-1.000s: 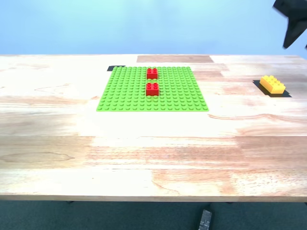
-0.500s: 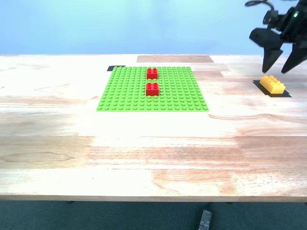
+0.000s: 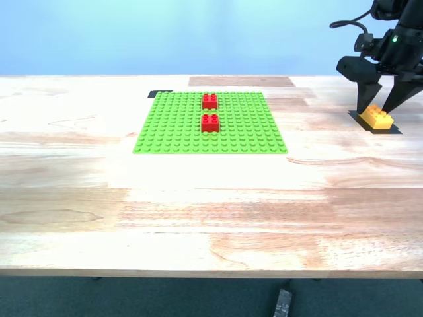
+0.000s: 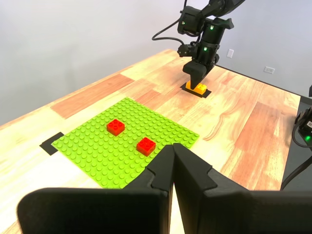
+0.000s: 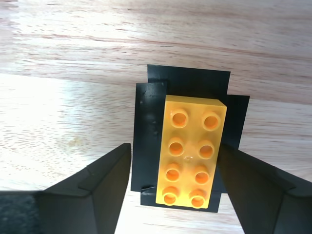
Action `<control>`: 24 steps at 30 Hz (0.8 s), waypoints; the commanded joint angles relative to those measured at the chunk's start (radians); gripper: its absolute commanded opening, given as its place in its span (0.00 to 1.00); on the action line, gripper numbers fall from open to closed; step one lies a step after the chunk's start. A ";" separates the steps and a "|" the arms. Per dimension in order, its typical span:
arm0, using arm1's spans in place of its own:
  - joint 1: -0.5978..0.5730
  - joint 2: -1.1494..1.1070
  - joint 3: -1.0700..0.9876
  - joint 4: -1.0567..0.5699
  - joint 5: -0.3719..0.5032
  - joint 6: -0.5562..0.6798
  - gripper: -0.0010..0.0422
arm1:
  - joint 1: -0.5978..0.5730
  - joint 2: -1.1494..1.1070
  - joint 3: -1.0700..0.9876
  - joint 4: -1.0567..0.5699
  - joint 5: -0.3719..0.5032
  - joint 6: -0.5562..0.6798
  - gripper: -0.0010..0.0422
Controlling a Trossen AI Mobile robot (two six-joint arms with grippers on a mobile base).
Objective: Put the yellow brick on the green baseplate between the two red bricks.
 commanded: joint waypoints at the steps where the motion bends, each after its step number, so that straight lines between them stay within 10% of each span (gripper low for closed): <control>1: 0.001 0.000 0.000 0.000 0.000 0.000 0.02 | -0.002 0.013 -0.001 0.011 0.000 0.000 0.51; 24: 0.001 -0.008 0.008 -0.008 -0.001 0.000 0.02 | -0.017 -0.001 -0.001 0.042 0.024 -0.016 0.16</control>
